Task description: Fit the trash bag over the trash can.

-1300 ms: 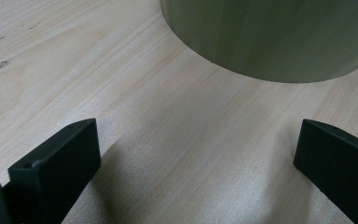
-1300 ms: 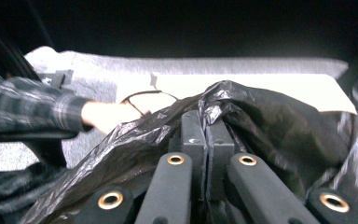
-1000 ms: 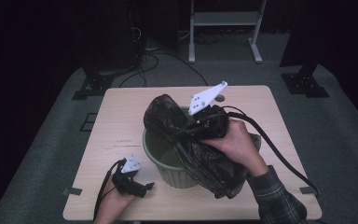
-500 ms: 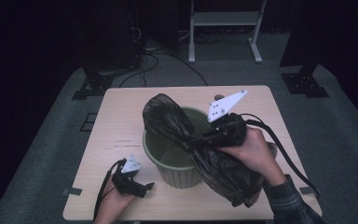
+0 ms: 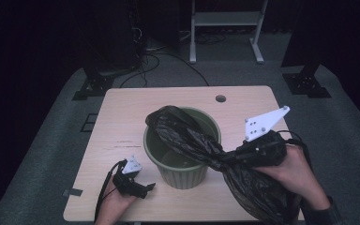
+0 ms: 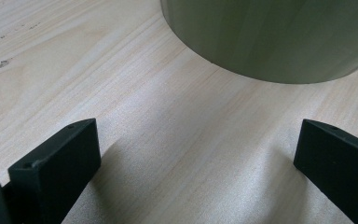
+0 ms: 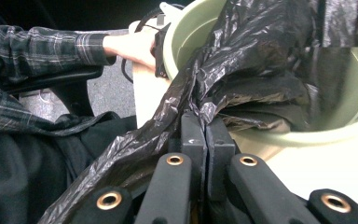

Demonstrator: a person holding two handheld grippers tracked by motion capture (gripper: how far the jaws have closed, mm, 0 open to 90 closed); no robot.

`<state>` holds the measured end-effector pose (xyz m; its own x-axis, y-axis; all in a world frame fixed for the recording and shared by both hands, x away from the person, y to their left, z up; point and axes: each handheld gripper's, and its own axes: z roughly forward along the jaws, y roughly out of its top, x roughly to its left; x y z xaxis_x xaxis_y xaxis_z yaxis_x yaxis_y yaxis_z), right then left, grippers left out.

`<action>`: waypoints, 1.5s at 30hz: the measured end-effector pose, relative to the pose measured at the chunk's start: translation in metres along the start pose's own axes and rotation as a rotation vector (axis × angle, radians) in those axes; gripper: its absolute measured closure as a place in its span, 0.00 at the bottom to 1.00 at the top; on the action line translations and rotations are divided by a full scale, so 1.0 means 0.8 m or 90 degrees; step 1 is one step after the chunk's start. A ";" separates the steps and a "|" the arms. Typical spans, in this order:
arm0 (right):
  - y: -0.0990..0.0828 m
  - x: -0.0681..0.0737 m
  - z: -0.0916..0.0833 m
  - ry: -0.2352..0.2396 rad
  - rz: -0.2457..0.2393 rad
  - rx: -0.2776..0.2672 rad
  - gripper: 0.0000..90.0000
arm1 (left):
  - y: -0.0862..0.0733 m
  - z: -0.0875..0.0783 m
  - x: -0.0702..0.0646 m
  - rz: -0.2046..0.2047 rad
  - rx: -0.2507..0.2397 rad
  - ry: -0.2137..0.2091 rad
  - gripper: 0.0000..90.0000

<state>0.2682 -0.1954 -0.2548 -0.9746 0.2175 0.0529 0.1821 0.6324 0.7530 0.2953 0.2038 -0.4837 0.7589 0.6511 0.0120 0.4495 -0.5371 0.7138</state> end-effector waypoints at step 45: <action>-0.042 -0.025 -0.062 -0.091 0.065 0.004 0.98 | 0.043 -0.084 -0.004 0.024 -0.100 -0.056 0.00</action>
<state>0.2750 -0.2575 -0.2488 -0.9225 0.3844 0.0343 0.2802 0.6060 0.7445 0.2763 0.2192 -0.4120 0.8158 0.5782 -0.0155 0.3454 -0.4655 0.8149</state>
